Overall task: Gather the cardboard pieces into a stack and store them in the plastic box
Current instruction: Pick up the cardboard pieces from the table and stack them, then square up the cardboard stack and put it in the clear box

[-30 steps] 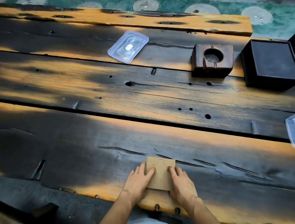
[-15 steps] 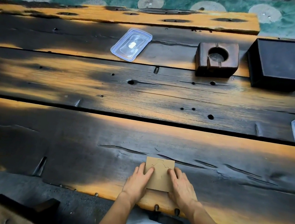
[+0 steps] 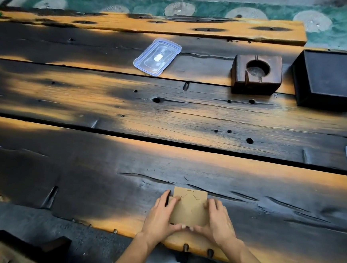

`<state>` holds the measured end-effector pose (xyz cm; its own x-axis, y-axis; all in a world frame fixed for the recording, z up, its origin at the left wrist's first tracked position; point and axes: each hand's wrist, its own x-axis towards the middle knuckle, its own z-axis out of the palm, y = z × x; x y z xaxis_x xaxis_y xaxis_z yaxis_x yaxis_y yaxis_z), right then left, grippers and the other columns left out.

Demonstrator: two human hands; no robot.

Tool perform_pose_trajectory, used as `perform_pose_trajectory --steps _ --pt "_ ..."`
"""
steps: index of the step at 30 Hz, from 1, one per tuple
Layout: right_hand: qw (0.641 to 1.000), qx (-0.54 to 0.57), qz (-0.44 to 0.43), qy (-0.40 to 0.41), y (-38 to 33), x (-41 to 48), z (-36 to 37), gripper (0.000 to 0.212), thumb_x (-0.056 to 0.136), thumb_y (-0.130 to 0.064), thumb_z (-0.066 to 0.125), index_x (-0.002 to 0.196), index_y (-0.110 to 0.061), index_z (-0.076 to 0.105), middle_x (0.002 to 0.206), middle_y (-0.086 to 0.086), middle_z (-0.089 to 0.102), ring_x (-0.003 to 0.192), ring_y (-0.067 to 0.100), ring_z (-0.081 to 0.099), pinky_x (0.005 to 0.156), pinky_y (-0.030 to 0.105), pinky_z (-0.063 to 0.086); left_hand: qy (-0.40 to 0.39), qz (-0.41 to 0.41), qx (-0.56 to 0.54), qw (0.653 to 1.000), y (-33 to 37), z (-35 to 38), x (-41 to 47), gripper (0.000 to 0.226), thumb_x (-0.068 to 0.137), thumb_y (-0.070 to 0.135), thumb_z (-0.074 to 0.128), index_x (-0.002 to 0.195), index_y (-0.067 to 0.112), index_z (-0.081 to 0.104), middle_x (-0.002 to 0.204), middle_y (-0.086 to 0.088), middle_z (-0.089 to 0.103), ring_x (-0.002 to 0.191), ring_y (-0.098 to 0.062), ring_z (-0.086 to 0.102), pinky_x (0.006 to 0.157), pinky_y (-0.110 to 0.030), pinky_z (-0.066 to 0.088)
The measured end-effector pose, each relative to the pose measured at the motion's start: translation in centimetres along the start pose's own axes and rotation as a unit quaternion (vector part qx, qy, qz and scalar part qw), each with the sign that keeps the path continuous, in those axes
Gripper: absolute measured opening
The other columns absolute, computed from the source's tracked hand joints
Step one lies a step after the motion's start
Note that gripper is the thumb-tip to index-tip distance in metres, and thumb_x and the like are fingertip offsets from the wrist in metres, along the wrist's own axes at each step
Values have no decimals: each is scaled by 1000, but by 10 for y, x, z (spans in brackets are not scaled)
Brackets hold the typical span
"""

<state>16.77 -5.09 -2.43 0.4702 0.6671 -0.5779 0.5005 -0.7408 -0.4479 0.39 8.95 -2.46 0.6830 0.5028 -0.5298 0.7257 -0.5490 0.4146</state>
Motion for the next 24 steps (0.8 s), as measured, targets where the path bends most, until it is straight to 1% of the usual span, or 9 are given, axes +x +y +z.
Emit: perform_pose_trajectory --steps 4,6,9,14,17,19,21,22,24 --pt "982 148 108 52 6 -4 -1 80 79 -47 83 142 -17 43 139 5 56 128 24 54 105 36 46 114 -150 -245 951 1 6 -1 67 85 48 79 141 28 48 130 3 63 119 -16 56 96 -30 43" --pt "972 178 147 48 5 -3 3 76 83 -43 80 144 -16 45 135 4 60 125 23 58 103 34 47 108 -222 -320 915 3 10 6 64 87 43 79 141 22 50 118 1 68 108 -16 62 89 -26 42" --pt "963 196 182 45 -2 3 9 61 85 -39 78 136 -19 52 128 3 64 123 23 59 103 33 46 96 -262 -350 894 6 15 18 58 88 38 80 137 21 55 108 4 68 102 -17 66 86 -25 43" --pt "938 246 243 31 -15 22 7 45 85 -29 73 126 -26 56 118 3 57 121 23 58 102 30 44 73 -280 -369 883 -1 8 46 40 90 26 80 126 16 68 117 -7 61 105 -22 64 99 -29 45" --pt "926 296 232 37 -27 51 2 31 87 -25 71 112 -31 54 115 3 52 114 21 56 97 31 42 96 -257 -422 864 1 -8 76 26 86 20 82 109 23 70 117 -7 52 99 -15 61 92 -28 45" --pt "915 340 209 64 -33 78 -4 26 89 -22 71 100 -30 49 115 4 57 104 20 58 85 32 40 114 -240 -489 831 9 -24 101 22 84 42 83 95 29 68 111 0 57 93 -5 62 76 -21 46" --pt "900 388 175 94 -42 107 -18 26 89 -26 70 99 -27 46 111 4 65 93 14 63 78 33 41 131 -225 -553 791 19 -49 130 42 79 69 68 84 27 65 86 17 71 75 9 65 63 -13 47" --pt "888 419 153 113 -46 124 -25 27 87 -34 69 102 -26 48 112 4 68 92 10 64 80 34 43 149 -215 -579 772 20 -59 149 48 79 73 59 83 26 66 76 24 72 70 14 64 65 -11 48" --pt "842 500 118 163 -59 159 -46 42 82 -49 62 113 -22 60 120 5 70 101 2 64 96 34 47 192 -199 -624 730 21 -78 190 50 94 65 50 91 21 72 85 20 74 82 8 66 80 -17 51"
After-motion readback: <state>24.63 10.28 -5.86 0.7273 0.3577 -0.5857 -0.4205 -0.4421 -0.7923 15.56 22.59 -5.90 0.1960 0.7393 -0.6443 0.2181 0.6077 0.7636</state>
